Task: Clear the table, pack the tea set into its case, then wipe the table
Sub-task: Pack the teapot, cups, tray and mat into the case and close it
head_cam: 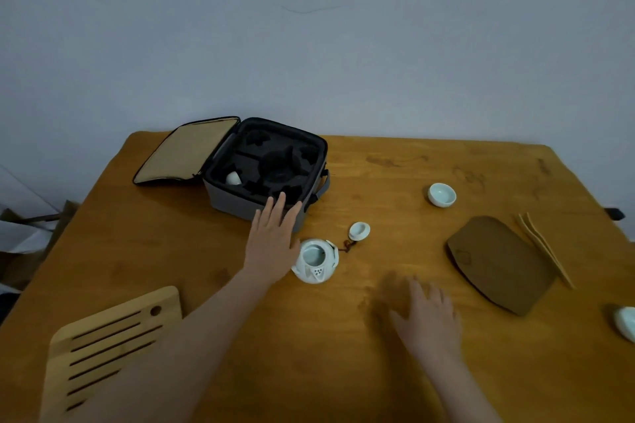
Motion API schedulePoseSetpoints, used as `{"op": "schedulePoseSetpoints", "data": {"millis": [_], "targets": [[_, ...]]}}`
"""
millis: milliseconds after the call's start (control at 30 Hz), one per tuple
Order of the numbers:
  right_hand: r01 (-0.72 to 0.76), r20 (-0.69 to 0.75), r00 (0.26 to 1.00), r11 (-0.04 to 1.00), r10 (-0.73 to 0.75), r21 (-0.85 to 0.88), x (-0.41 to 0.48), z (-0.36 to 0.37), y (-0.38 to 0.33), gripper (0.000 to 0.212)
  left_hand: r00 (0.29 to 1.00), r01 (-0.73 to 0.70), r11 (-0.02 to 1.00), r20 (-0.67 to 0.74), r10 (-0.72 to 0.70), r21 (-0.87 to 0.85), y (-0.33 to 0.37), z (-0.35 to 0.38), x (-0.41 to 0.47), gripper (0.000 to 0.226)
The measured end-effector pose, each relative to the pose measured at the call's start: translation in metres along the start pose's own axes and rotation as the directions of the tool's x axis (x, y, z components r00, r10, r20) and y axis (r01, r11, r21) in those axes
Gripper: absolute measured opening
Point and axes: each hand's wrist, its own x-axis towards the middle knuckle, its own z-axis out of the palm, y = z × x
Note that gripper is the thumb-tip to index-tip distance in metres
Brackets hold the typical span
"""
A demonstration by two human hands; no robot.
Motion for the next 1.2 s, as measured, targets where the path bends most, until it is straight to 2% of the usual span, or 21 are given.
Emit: {"op": "schedulePoseSetpoints", "data": {"millis": [100,300,433,500,600,667,767,900,1033,1133,1200], "targets": [[-0.103,0.084,0.991,0.994,0.100,0.025,-0.009,0.011,0.019,0.075,0.999,-0.025,0.995,-0.044,0.021,-0.098,0.037,0.015,-0.031,0.069],[-0.122,0.031,0.992,0.986,0.119,0.114,-0.009,0.022,0.038,0.070,0.980,-0.098,0.940,0.132,0.148,-0.325,0.113,0.036,-0.083,0.069],[-0.088,-0.007,0.996,0.982,0.091,0.168,-0.006,0.022,0.045,0.069,0.965,-0.041,0.879,0.211,0.159,-0.475,0.142,0.051,-0.097,0.059],[-0.040,-0.062,0.997,0.975,0.055,0.218,-0.006,0.020,0.045,0.067,0.958,0.075,0.791,0.263,0.111,-0.607,0.153,0.052,-0.097,0.048],[0.090,-0.171,0.985,0.940,-0.034,0.330,-0.009,0.016,0.046,0.056,0.887,0.387,0.516,0.461,0.016,-0.764,0.171,0.049,-0.089,0.030],[0.179,-0.241,0.966,0.918,-0.095,0.354,-0.010,0.012,0.046,0.050,0.830,0.517,0.374,0.558,0.001,-0.770,0.180,0.045,-0.081,0.029],[0.243,-0.250,0.955,0.901,-0.158,0.359,-0.008,0.006,0.047,0.056,0.784,0.595,0.275,0.621,0.009,-0.755,0.192,0.039,-0.069,0.030],[0.305,-0.207,0.951,0.808,-0.230,0.504,0.005,-0.004,0.058,0.066,0.772,0.621,0.237,0.636,-0.021,-0.747,0.208,0.034,-0.053,0.032],[0.287,-0.164,0.956,0.673,-0.242,0.682,0.034,-0.019,0.079,0.072,0.775,0.629,0.204,0.625,-0.094,-0.750,0.214,0.034,-0.026,0.035],[0.251,-0.221,0.967,0.566,-0.123,0.785,0.073,-0.031,0.091,0.058,0.810,0.585,0.283,0.566,-0.154,-0.760,0.215,0.035,0.003,0.033],[0.216,-0.250,0.968,0.609,-0.030,0.763,0.109,-0.036,0.092,0.052,0.828,0.560,0.325,0.530,-0.183,-0.762,0.215,0.034,0.024,0.034]]}}
